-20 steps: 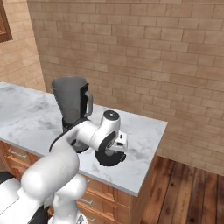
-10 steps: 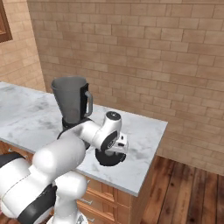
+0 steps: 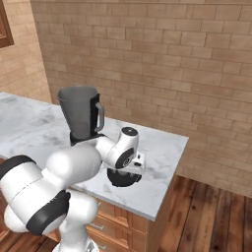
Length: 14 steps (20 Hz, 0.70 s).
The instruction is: Grab the lemon wedge and onion from the fridge, place them in the blender, close the lid, and turn on the blender to create a marinade.
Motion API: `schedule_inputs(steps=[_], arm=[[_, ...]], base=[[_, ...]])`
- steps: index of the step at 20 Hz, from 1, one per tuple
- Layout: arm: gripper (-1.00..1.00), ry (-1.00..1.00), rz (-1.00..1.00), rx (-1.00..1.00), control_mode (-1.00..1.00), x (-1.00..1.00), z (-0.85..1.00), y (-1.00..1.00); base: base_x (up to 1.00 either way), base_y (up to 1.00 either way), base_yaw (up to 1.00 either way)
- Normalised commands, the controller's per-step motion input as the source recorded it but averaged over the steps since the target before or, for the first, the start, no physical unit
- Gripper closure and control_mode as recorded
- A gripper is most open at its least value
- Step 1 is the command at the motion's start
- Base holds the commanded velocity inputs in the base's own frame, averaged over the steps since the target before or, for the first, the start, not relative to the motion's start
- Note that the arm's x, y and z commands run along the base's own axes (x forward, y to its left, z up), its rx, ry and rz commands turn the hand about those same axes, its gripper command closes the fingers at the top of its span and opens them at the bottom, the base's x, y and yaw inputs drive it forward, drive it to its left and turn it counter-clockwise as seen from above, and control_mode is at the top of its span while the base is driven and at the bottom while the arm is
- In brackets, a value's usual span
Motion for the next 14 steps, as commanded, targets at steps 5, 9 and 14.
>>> schedule_inputs(steps=[5, 9, 14], arm=[[-1.00, 0.01, 0.00, 0.00, -1.00, 0.11, -0.19, 0.00], [-1.00, 0.00, 0.00, 0.00, -1.00, 0.13, -0.17, 0.01], [-1.00, 0.00, 0.00, -0.01, -1.00, 0.06, -0.16, 0.21]], base=[[0.00, 0.00, 0.00], [0.00, 0.00, 0.00], [0.00, 0.00, 0.00]])
